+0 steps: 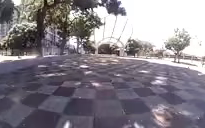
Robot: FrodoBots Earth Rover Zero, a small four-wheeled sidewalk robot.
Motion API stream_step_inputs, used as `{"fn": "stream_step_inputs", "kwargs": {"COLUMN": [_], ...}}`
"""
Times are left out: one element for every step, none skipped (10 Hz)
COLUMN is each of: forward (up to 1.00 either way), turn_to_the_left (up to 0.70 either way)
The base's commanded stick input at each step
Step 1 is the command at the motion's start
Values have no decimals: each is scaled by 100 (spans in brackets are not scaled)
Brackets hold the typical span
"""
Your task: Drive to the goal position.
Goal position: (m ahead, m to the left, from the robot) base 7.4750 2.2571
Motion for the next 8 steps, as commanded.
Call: {"fn": "stream_step_inputs", "kwargs": {"forward": [70,70,70,70,70,70,70,70], "turn_to_the_left": [0,0,0,0,0,0,0,0]}}
